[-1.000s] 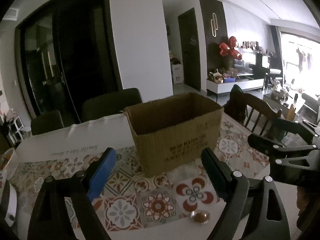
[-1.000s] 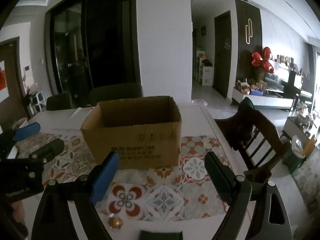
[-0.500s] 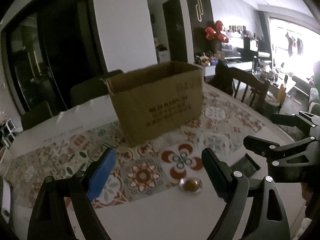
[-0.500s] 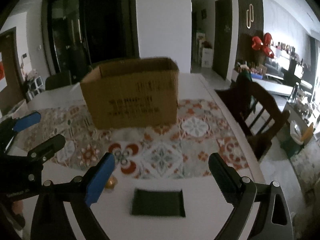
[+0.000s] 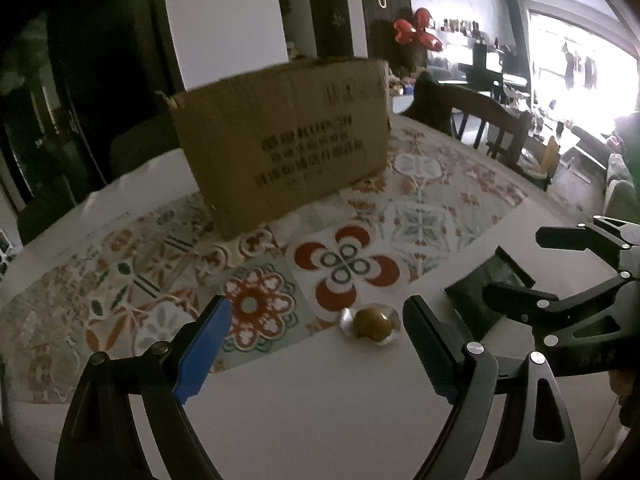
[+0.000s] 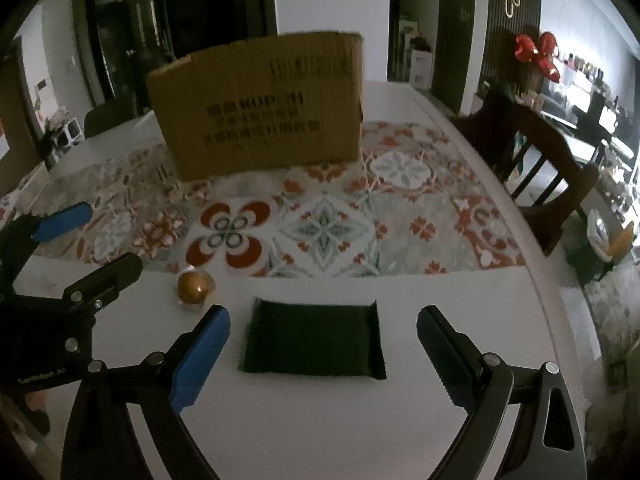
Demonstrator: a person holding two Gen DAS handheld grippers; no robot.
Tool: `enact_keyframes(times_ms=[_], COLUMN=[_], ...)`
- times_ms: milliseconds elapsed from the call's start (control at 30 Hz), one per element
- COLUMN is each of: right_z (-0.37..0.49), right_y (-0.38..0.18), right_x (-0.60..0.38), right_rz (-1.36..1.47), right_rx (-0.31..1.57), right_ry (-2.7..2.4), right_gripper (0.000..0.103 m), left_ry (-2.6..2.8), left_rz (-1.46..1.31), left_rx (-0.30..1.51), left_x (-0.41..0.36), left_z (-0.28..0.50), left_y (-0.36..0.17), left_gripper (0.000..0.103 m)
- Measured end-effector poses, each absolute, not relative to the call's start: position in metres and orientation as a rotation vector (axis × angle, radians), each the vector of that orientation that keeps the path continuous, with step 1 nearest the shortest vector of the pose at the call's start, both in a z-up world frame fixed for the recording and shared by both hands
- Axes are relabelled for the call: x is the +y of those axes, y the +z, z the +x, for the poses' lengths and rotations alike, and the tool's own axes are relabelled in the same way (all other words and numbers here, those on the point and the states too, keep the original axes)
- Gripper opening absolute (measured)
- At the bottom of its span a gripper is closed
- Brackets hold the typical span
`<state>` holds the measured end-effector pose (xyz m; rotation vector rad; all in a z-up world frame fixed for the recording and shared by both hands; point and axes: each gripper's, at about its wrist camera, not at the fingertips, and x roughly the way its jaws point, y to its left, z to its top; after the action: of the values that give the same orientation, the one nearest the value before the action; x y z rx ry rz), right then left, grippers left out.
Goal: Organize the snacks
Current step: 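Withdraw both open tools from the box back over the remaining snacks, then grasp the gold-foil round candy with the left tool while the right tool grasps the dark green pouch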
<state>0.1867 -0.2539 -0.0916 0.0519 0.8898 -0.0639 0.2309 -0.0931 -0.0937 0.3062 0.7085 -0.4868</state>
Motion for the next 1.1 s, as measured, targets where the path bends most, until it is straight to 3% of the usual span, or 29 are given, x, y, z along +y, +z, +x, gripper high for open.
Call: enact_keyframes(times_ms=[733, 967, 1033, 1100], right_z=[0.202, 0.202, 0.201, 0.199], right_y=[-0.124, -0.125, -0.126, -0.125], right_x=[-0.264, -0.257, -0.253, -0.252], right_rz=[0.095, 0.047, 0.022, 0.021], right_rx=[0.987, 0.981, 0.978, 0.969], right_ry=[-0.071, -0.054, -0.063, -0.060], right_gripper=[0.095, 0.094, 0.092, 0.083], left_ry=[-0.563, -0.560, -0.564, -0.563], left_rz=[0.297, 0.287, 0.265, 0.262], left_rx=[0.831, 0.877, 0.897, 0.894], left_x=[-0.110, -0.110, -0.109, -0.110], left_z=[0.255, 0.261, 0.263, 0.262], left_y=[-0.129, -0.139, -0.142, -0.142], left_gripper=[0.087, 0.079, 0.074, 0.072])
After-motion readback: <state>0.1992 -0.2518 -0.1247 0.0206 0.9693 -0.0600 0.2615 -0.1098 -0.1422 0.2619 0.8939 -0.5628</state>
